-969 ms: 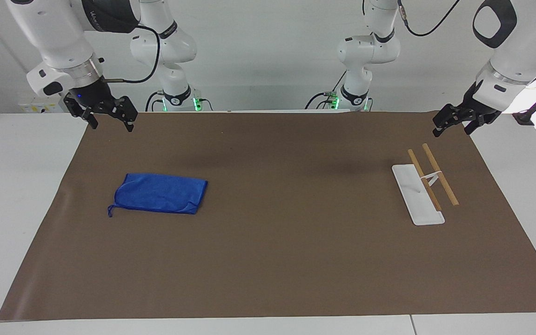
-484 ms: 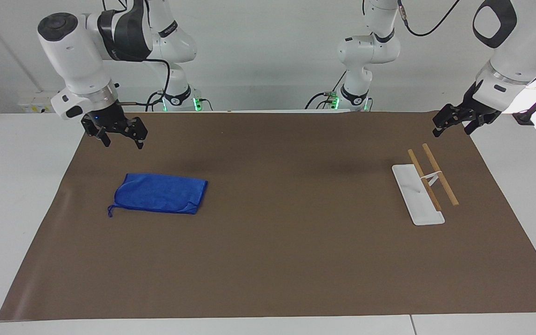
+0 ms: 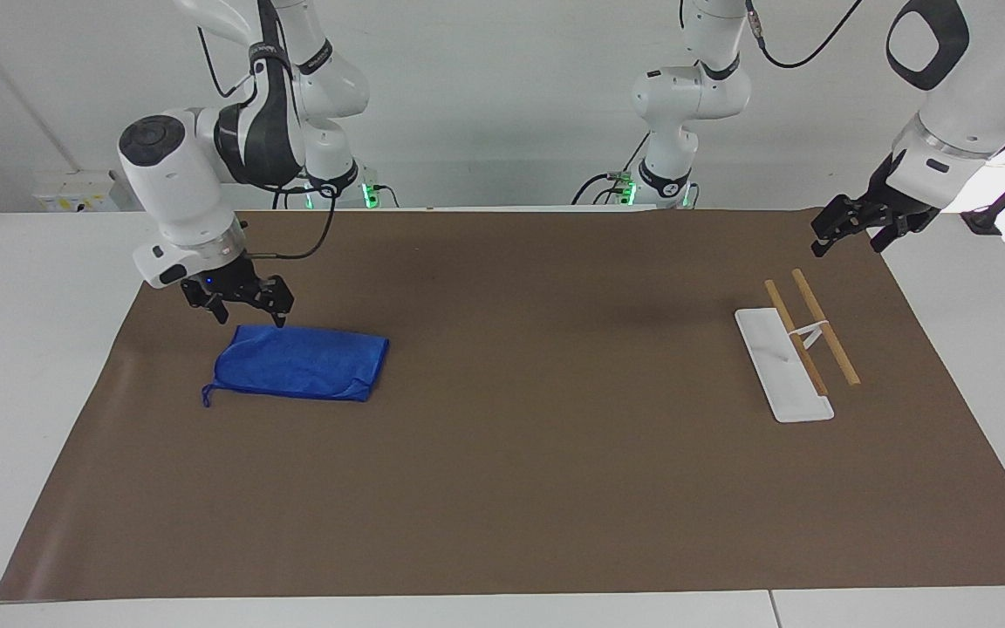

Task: Right arm passes towel to left arm to hang
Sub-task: 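Reach the right gripper down and grasp the blue towel's edge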

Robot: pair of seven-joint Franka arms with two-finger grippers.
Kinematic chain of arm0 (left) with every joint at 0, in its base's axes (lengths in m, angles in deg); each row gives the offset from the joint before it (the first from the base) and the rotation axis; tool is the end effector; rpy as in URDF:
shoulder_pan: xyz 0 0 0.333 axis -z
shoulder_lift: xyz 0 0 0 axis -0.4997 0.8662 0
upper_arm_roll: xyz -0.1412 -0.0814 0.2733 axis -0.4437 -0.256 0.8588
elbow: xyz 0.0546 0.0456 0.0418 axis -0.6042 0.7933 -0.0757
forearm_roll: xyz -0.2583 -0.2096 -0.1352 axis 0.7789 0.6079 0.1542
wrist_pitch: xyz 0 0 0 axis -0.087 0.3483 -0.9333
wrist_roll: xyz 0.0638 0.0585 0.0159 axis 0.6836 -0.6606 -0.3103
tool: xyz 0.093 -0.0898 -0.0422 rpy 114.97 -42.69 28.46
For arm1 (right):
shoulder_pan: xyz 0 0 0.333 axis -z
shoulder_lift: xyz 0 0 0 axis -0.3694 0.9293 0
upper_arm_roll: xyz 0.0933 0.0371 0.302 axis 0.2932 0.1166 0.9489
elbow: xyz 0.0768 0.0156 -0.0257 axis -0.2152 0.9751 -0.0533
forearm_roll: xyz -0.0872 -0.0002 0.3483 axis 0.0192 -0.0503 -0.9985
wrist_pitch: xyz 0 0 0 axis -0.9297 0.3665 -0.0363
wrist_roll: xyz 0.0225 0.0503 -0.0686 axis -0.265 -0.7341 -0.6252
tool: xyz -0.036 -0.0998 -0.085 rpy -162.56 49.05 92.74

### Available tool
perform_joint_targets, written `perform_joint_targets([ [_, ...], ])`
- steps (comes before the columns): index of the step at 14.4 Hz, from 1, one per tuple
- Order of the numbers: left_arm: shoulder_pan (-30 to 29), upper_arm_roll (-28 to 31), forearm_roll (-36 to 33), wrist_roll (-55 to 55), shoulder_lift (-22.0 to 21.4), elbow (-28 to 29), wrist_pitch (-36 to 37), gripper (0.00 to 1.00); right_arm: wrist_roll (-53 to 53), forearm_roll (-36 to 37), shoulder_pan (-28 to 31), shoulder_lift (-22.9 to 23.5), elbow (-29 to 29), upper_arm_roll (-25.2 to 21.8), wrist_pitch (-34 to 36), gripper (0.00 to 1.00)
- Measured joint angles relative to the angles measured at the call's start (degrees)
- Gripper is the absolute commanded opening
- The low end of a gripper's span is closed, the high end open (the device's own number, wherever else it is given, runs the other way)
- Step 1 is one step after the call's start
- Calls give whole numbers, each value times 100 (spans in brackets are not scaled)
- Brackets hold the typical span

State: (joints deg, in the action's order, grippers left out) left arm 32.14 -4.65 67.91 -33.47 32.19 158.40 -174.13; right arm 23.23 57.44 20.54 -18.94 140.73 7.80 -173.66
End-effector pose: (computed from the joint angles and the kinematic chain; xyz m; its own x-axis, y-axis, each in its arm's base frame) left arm 0.5234 0.0116 0.5833 0.9990 0.0104 -0.0435 0.0114 -0.9996 0.0246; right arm 0.5154 -0.0086 0.4082 0.9931 -0.1035 0.0556 -0.1045 -0.9944 0.0157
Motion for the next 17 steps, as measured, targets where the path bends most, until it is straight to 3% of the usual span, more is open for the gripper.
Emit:
perform_joint_targets([
  [6, 0, 0, 0, 0, 0, 0, 0, 100, -245, 0, 94, 69, 412, -10, -532, 100],
  [12, 0, 0, 0, 0, 0, 0, 0, 100, -552, 0, 137, 198, 944, -10, -1663, 100],
  [14, 0, 0, 0, 0, 0, 0, 0, 100, -591, -1, 214, 508, 955, -11, -2342, 100],
  [17, 0, 0, 0, 0, 0, 0, 0, 100, -450, -21, 218, 1020, 858, -5, -2670, 100],
])
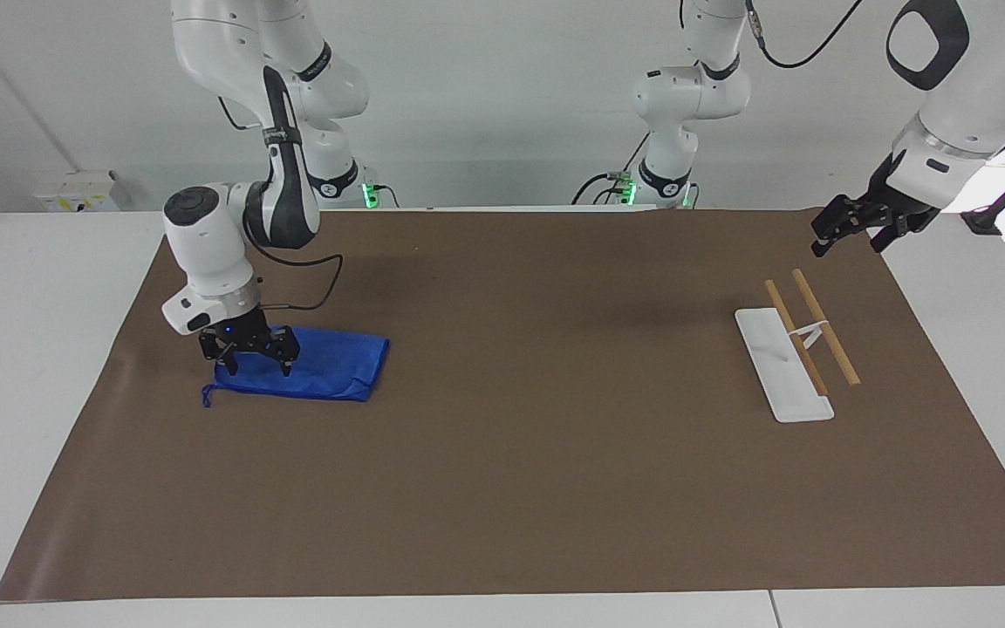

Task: Right arm passes towel to left arm to hang
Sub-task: 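Reach the right gripper down and grasp the blue towel's edge, then lift the blue towel with the right gripper toward the wooden rack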

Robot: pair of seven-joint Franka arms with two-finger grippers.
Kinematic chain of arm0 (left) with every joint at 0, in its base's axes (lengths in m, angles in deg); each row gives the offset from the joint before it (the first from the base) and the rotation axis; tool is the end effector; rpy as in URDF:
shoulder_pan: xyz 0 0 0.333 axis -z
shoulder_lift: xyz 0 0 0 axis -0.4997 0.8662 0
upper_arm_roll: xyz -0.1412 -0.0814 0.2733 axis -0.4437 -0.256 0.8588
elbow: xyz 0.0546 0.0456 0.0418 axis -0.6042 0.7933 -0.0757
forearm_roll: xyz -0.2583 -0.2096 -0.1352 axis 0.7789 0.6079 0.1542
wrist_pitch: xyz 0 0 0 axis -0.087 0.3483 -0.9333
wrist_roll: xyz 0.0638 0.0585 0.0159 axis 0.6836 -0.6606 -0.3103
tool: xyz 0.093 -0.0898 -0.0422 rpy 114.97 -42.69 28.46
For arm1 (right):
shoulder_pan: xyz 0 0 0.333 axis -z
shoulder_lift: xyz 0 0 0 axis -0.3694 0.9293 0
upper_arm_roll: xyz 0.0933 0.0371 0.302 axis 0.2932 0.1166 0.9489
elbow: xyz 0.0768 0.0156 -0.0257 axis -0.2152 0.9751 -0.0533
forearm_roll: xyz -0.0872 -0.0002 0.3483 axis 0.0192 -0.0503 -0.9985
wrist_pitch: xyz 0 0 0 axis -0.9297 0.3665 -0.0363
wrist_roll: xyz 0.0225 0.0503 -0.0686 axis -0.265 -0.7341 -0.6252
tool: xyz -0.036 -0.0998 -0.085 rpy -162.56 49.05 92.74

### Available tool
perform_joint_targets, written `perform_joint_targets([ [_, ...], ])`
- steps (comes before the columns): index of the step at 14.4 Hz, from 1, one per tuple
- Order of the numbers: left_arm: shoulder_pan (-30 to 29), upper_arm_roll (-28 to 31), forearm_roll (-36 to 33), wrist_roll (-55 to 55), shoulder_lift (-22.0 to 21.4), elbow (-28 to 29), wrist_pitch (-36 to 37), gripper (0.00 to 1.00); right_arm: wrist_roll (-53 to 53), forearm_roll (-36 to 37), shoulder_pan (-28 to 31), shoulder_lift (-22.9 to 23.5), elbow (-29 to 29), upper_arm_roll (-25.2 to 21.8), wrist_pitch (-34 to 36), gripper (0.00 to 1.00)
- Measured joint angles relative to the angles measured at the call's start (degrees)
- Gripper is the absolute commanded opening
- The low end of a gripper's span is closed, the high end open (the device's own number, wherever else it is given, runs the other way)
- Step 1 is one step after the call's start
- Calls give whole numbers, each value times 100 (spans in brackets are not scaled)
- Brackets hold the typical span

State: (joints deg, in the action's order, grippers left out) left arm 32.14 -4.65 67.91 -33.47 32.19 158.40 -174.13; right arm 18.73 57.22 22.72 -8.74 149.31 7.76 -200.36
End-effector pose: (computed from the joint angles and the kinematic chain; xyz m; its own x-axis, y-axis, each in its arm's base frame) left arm 0.5234 0.0116 0.5833 0.9990 0.0104 -0.0435 0.0114 -0.9996 0.0246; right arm 0.5327 -0.0276 0.2997 0.9799 -0.0569 0.1912 -0.0608 -0.9980 0.0147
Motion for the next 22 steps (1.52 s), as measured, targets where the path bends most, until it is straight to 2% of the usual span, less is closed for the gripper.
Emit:
perform_joint_targets([
  [5, 0, 0, 0, 0, 0, 0, 0, 100, 130, -4, -15, 114, 8, 15, 46, 99],
  [7, 0, 0, 0, 0, 0, 0, 0, 100, 133, -7, -15, 114, 14, 16, 51, 84],
  [8, 0, 0, 0, 0, 0, 0, 0, 100, 133, -8, -15, 114, 24, 16, 52, 74],
  [9, 0, 0, 0, 0, 0, 0, 0, 100, 133, -9, -15, 114, 38, 16, 53, 53],
  [10, 0, 0, 0, 0, 0, 0, 0, 100, 136, -10, -15, 114, 52, 16, 55, 10],
  [11, 0, 0, 0, 0, 0, 0, 0, 100, 136, -10, -15, 111, 57, 16, 77, 0],
  [15, 0, 0, 0, 0, 0, 0, 0, 100, 136, -13, -16, -5, 39, 22, 380, 0],
  [17, 0, 0, 0, 0, 0, 0, 0, 100, 129, -13, -18, -40, -84, 23, 742, 0],
  [22, 0, 0, 0, 0, 0, 0, 0, 100, 103, -13, -29, -330, -1022, 139, 2449, 0],
])
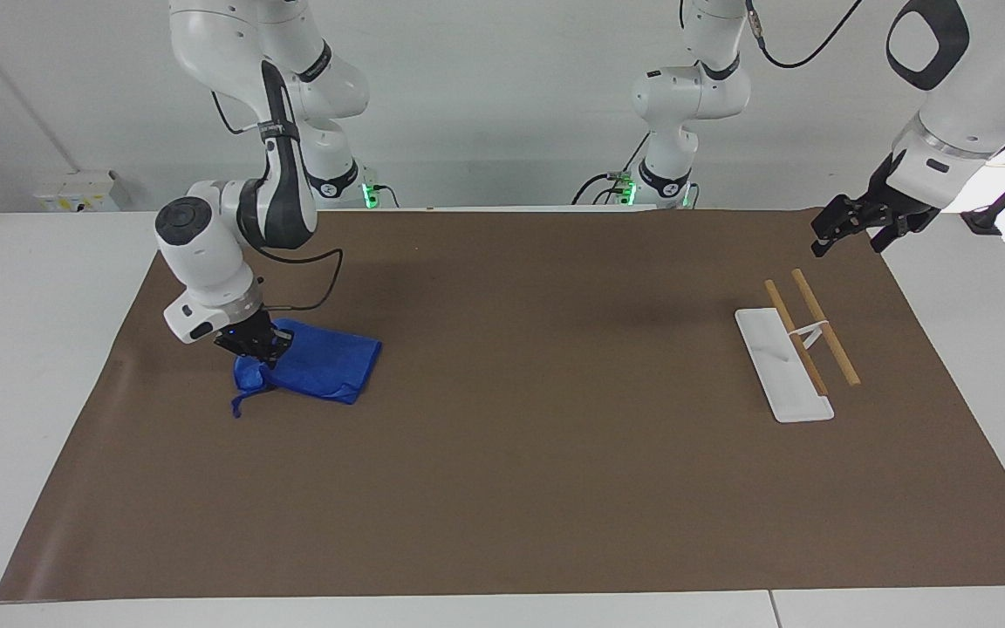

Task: Right arm passes towel to left arm to hang
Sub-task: 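Lift the blue towel with the right gripper toward the wooden rack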

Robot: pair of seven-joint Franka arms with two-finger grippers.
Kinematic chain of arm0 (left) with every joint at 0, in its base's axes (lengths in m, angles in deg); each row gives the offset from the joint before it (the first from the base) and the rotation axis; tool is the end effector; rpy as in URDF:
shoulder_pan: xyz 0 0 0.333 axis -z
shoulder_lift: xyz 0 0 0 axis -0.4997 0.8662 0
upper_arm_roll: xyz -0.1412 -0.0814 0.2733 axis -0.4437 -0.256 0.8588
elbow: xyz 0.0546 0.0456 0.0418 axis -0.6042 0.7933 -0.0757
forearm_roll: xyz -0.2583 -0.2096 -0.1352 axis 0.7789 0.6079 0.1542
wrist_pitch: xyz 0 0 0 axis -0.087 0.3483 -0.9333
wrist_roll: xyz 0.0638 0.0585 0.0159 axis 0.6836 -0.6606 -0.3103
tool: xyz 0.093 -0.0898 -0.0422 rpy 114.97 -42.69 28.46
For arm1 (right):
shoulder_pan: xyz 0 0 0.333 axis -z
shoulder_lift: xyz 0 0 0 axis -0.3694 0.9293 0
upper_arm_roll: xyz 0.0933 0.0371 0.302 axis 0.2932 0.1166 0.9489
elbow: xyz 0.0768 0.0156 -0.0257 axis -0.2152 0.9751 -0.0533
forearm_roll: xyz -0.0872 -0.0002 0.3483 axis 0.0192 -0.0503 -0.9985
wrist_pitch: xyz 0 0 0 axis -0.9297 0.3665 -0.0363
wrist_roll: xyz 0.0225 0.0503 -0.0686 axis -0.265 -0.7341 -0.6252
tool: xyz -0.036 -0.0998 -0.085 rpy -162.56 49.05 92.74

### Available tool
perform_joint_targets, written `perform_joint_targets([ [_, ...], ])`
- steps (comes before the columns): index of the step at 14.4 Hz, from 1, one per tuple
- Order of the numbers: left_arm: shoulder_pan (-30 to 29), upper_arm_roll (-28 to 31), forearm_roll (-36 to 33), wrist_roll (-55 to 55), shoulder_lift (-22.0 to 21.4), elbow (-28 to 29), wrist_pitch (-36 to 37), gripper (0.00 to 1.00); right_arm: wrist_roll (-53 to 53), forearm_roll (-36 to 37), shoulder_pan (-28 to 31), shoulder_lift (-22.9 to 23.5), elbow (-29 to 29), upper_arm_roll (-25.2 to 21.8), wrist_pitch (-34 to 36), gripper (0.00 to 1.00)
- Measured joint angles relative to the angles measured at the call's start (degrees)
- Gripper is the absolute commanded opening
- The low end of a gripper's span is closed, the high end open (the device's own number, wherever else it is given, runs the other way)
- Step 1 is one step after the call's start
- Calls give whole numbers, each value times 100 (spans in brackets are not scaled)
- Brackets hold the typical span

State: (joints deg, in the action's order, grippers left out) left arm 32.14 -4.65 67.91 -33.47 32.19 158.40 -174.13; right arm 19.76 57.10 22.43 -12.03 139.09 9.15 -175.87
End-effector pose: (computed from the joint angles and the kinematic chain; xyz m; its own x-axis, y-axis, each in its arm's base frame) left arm 0.5234 0.0116 0.5833 0.9990 0.0104 -0.0435 0.0114 -0.9996 0.0246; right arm 0.5342 -0.0133 0.3606 0.9985 -0.0553 0.0011 -0.0553 -0.9983 0.0168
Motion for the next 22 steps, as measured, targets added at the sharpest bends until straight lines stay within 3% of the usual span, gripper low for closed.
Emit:
perform_joint_targets([
  [5, -1, 0, 0, 0, 0, 0, 0, 100, 275, -1018, -47, -99, -1783, 172, 1921, 0],
  [10, -25, 19, 0, 0, -1, 0, 0, 100, 1795, -2166, -156, -31, -2618, 517, 2082, 0],
  [14, -17, 6, 0, 0, -1, 11, 8, 100, 3448, -3225, -994, 145, -2771, 606, 933, 0],
  [17, -13, -20, 0, 0, -1, 19, 7, 100, 4806, -3472, -1782, 308, -2770, 622, -198, 0],
  [22, -11, -36, 6, 0, -4, 65, -271, 100, 5951, -4678, -2575, 580, -2757, 622, -1622, 0],
])
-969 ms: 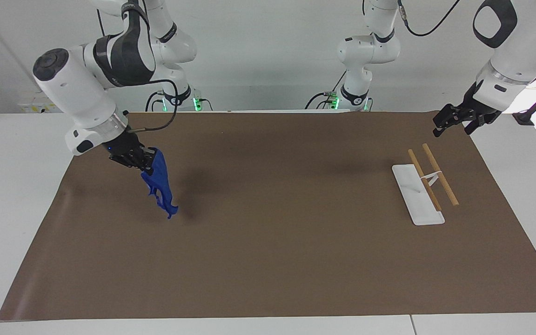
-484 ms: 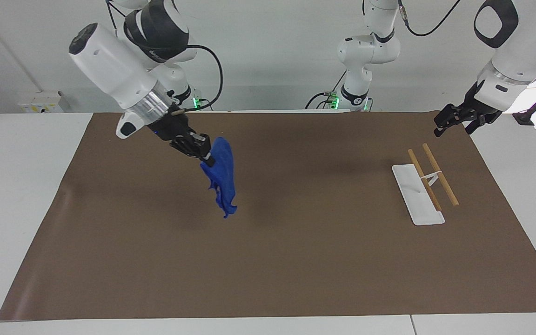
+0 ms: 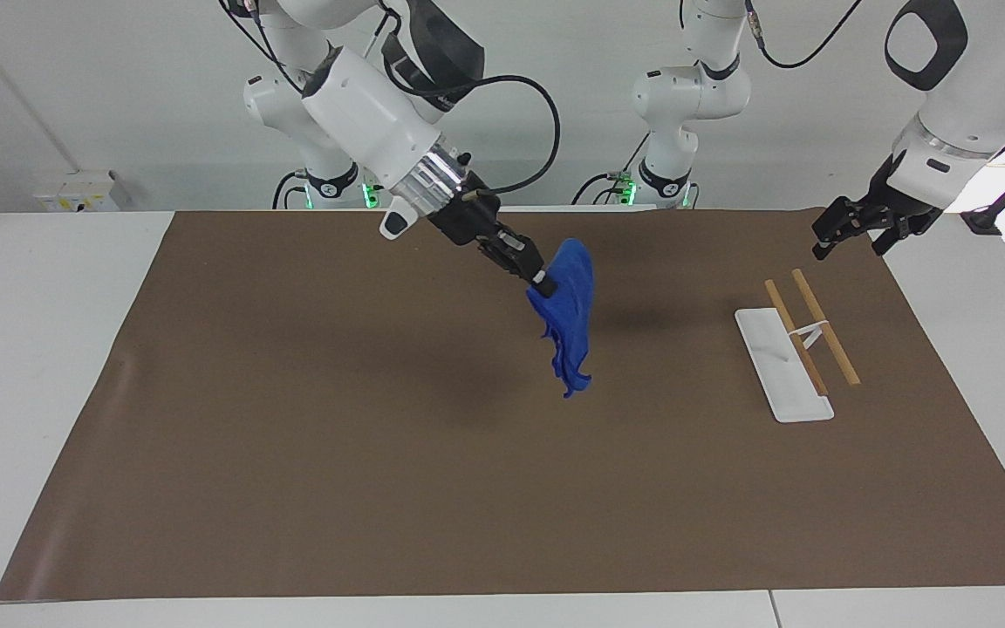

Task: Right arm passes towel to left arm to hang
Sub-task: 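Lift the blue towel with the right gripper toward the wooden rack, then hold the towel up while the left gripper reaches to grasp it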

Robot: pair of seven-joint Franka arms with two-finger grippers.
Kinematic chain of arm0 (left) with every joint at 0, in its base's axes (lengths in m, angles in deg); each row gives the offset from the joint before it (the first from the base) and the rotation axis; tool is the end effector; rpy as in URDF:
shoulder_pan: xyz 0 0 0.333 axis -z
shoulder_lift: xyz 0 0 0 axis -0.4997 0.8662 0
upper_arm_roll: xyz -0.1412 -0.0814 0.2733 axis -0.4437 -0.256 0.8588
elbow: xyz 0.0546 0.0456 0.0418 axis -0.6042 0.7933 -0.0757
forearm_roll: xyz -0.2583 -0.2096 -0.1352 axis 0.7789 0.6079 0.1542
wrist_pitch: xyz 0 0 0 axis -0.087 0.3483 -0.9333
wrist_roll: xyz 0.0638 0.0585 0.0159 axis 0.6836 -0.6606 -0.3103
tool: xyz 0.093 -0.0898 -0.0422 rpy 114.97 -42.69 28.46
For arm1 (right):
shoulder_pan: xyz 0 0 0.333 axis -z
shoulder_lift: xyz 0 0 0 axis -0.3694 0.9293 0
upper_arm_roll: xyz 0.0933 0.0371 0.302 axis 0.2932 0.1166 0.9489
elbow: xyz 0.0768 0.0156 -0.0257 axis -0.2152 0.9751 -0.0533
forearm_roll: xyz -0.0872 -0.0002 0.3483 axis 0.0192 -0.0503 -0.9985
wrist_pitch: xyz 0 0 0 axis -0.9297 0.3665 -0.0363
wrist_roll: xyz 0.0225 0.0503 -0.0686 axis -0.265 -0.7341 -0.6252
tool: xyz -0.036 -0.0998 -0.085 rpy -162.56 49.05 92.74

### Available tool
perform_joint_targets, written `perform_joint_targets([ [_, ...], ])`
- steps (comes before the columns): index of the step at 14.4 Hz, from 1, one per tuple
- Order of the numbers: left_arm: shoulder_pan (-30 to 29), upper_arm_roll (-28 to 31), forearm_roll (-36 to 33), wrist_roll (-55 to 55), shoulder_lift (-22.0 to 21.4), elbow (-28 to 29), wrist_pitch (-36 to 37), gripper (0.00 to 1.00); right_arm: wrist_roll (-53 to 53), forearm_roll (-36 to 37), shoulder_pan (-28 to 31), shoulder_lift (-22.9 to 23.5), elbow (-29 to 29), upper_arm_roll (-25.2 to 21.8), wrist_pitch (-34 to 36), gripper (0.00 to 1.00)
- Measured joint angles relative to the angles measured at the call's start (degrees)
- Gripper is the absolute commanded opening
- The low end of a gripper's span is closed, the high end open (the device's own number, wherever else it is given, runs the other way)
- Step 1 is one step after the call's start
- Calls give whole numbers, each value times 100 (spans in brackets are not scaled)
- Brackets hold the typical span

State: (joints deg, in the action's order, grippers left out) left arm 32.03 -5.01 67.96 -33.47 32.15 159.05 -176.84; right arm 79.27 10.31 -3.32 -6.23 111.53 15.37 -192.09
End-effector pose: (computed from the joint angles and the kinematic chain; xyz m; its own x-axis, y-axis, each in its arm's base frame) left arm 0.5290 0.0095 0.5827 1.0000 0.0072 -0.0069 0.0074 -0.9997 0.0249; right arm 0.5670 0.3381 0.5664 0.5967 -0.6655 -0.4483 -0.7236 -0.2047 -0.6592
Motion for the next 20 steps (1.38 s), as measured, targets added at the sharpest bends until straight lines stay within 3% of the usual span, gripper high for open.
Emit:
perform_joint_targets([
  [4, -7, -9, 411, -89, 0, 289, -442, 100, 479, -617, -329, 98, -7, -2, -857, 0],
  [8, -4, -10, 550, -348, -229, 1173, -894, 100, 913, -952, -616, 100, -42, -2, -1314, 0],
  [14, 274, -47, 1440, -2398, -328, 1694, -1500, 100, 1253, -957, -891, 116, -46, -2, -1537, 0],
  [20, 762, -69, 3592, -4737, -200, 2366, -2660, 100, 1312, -957, -1240, 445, -260, 0, -1829, 0],
])
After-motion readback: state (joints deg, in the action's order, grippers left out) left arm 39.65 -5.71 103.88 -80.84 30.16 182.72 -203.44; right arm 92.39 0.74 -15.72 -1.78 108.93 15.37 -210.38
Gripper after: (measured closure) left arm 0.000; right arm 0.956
